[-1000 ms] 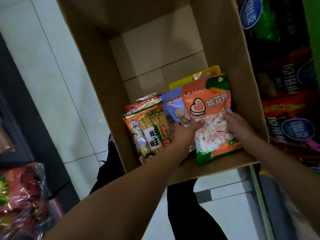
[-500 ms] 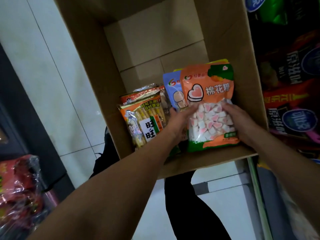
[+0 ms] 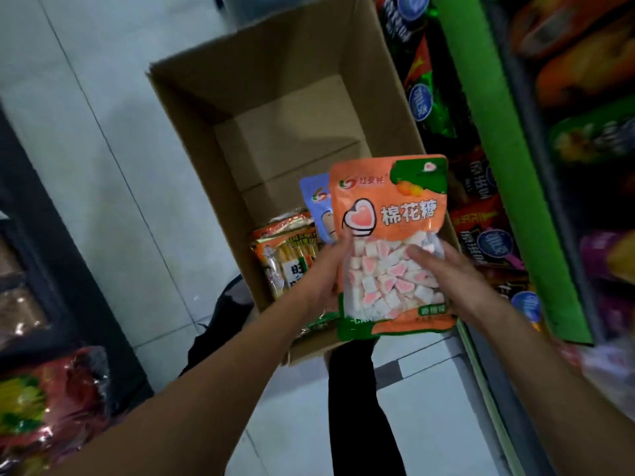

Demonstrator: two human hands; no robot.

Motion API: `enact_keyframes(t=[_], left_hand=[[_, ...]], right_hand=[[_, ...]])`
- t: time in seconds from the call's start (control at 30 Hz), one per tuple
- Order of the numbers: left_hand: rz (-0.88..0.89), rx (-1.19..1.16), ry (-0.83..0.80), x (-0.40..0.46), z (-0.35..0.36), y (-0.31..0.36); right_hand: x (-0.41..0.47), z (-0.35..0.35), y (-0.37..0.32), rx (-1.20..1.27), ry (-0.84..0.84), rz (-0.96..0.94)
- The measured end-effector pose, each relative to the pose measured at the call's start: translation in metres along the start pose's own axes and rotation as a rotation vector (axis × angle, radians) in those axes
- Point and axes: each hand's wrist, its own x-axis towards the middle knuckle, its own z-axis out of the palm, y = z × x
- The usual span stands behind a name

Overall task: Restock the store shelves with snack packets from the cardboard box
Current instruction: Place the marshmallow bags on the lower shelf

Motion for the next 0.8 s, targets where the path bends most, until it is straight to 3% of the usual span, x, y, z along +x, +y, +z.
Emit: enact_keyframes(t=[0.2,0.4,0.63,0.8], left_hand=[[0.07,0.179,0.003,-0.127,-0.008,0.09],[0.176,0.309,-0.106,-0.26,0.012,0.191],[0.207,0.444,-0.249,-0.387,0.056,0.25],[0.184,0.533,-0.373,-0.435,0.091,0.263]], right_hand=[[-0.113,0.071,-0.073,0.185,0.228,-0.145],[-0.245,0.13,-0.164,0.312,0.388,-0.33],[-0.393,0.147,-0.233,0.324,0.43,-0.431],[-0.469,0.138,-0.243,0.489,0.377,-0.485]])
